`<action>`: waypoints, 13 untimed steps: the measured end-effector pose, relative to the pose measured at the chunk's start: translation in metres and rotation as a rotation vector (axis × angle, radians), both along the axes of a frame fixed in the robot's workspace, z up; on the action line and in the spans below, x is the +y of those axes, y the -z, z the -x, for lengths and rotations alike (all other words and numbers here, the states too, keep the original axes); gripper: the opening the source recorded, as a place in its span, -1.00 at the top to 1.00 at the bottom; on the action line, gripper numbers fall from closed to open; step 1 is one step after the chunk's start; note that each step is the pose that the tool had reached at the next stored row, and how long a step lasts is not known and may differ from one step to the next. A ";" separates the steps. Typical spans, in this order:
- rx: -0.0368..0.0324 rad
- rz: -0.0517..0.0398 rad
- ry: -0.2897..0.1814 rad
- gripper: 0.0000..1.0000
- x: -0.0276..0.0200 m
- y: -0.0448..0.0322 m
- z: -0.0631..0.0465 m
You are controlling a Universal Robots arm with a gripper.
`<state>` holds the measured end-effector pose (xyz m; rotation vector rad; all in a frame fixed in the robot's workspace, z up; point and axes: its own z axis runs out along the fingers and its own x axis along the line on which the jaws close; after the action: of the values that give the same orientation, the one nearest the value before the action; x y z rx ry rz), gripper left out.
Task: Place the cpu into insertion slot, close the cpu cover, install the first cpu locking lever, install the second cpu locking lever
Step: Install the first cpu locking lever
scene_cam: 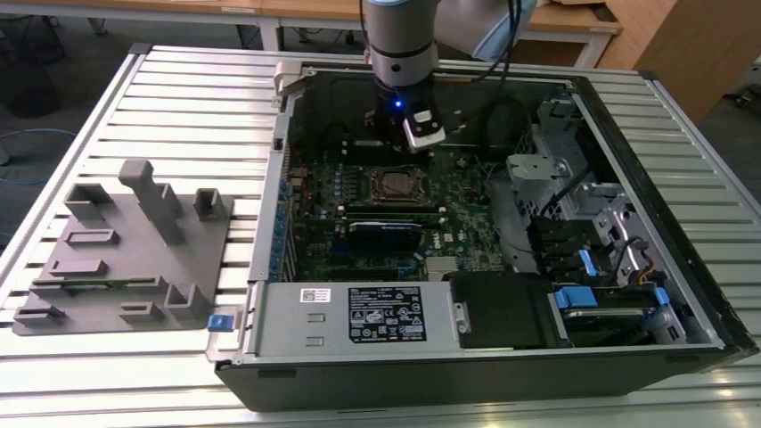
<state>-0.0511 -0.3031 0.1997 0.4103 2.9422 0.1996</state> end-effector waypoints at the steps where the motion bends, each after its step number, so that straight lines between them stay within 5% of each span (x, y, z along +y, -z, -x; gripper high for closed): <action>1: -0.0004 -0.0008 0.000 0.79 0.0002 -0.0008 0.000; 13: -0.0017 -0.0031 0.000 0.79 0.0003 -0.0041 0.000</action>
<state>-0.0513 -0.3028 0.2038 0.4106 2.9406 0.2044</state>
